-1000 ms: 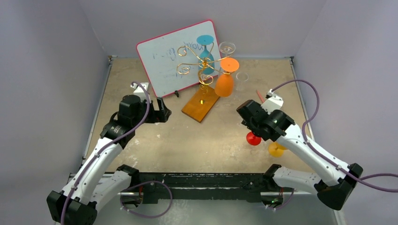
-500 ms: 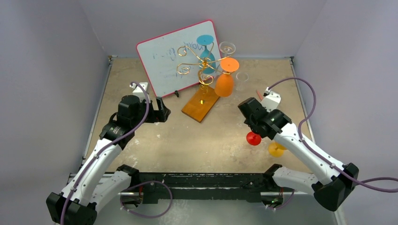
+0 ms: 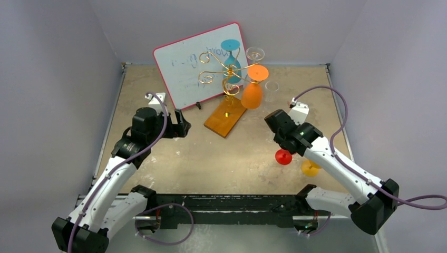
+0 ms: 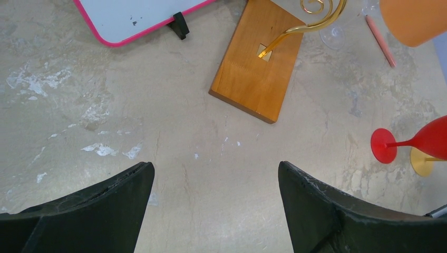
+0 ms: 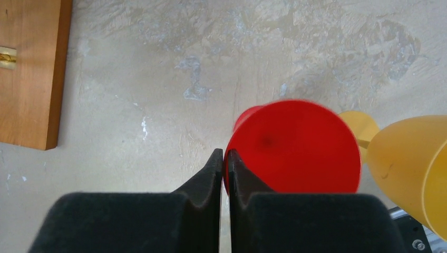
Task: Place the wine glass upside down on the wine glass rack
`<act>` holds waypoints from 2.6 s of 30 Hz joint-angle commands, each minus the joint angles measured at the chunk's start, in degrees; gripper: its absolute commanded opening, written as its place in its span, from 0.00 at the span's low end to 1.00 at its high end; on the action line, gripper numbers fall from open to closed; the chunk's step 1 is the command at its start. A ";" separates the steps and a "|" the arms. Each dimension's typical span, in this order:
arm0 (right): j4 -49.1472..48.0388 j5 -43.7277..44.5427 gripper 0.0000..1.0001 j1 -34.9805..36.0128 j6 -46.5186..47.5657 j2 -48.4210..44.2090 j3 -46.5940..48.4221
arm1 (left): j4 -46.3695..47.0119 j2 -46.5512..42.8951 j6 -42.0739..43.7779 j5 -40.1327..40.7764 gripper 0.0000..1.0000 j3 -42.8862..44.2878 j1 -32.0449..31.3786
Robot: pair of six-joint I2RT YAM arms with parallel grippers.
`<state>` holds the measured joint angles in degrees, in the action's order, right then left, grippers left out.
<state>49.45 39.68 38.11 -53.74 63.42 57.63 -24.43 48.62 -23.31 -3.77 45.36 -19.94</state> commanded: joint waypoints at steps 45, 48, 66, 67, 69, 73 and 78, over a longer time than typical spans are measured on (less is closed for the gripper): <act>-28.37 -76.79 0.00 -0.27 39.29 -19.46 13.76 | 6.45 -21.47 36.49 -39.57 0.85 2.54 0.19; -33.84 -81.99 0.00 -0.31 35.57 -18.94 13.36 | 1.67 -21.06 42.18 -43.06 0.84 5.06 0.18; -50.48 -94.45 0.00 -0.25 26.10 -6.41 14.72 | -25.72 -16.57 67.62 -56.13 0.78 13.85 0.17; -51.30 -95.11 0.00 -0.26 25.46 -6.04 14.57 | -26.11 -16.53 68.11 -56.29 0.78 13.96 0.17; -52.98 -96.13 0.00 -0.29 24.37 -5.48 14.09 | -26.13 -16.54 68.61 -56.48 0.77 13.84 0.18; -53.77 -97.26 0.00 -0.31 23.62 -4.68 13.83 | -25.51 -16.46 69.57 -57.61 0.76 13.02 0.25; -53.68 -98.38 0.00 -0.27 23.27 -3.42 13.68 | -25.28 -15.55 71.20 -59.90 0.73 12.75 0.25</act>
<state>-0.43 -55.83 38.06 -29.17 59.64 69.95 -50.19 32.03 44.23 -59.40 57.10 -19.94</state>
